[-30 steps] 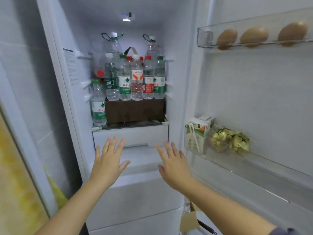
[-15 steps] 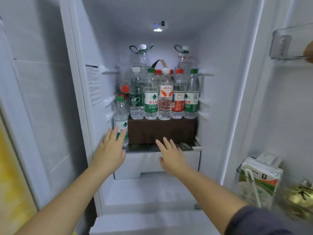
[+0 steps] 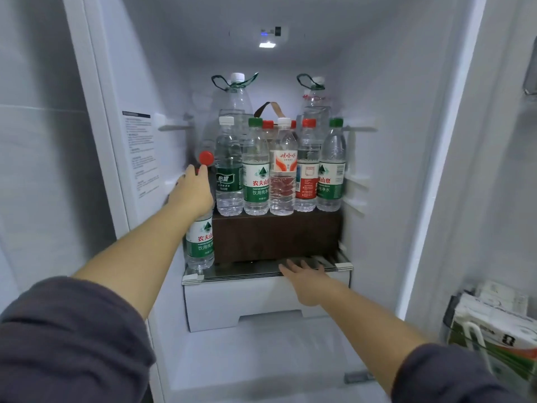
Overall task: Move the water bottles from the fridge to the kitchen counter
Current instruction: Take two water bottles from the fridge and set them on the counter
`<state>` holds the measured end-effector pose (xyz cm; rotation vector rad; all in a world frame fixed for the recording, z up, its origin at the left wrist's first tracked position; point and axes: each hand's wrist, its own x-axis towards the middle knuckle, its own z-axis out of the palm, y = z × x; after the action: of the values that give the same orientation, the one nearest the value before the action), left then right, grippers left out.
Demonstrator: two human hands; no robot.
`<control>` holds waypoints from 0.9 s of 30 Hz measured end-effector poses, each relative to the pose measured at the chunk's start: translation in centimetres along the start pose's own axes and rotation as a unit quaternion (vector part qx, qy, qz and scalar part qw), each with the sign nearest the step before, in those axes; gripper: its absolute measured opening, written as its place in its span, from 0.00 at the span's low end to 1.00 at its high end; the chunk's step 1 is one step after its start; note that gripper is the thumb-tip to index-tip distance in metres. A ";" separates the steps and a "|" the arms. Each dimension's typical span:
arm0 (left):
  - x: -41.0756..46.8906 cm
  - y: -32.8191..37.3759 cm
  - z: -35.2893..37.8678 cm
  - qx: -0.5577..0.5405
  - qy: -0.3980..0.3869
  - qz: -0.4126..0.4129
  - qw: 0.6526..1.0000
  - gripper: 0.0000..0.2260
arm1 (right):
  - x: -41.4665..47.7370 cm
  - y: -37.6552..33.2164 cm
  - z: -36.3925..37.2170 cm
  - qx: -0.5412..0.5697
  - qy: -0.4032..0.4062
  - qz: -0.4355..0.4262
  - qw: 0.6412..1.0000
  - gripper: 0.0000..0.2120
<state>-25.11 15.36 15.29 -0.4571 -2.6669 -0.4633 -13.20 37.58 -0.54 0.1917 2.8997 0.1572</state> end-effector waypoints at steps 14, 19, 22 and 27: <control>-0.3 0.0 -0.3 -0.005 0.072 -0.025 0.997 0.14 | 0.1 0.1 0.1 0.019 -0.017 -0.003 1.000 0.43; -3.0 0.3 -2.3 -0.002 0.122 0.015 0.992 0.10 | -0.3 -0.1 -0.4 0.045 -0.026 0.000 0.999 0.42; -3.6 1.1 -4.7 -0.039 0.129 0.071 0.988 0.14 | -0.5 -0.1 -0.9 0.133 -0.014 -0.010 0.991 0.41; -4.3 3.7 -5.7 -0.129 0.082 0.138 0.979 0.17 | -1.3 -3.0 -3.1 0.491 0.054 -0.132 0.859 0.48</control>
<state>-18.13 15.39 19.28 -0.8146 -2.3463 -0.7294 -13.06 34.13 2.41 -0.0644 2.7654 -1.4003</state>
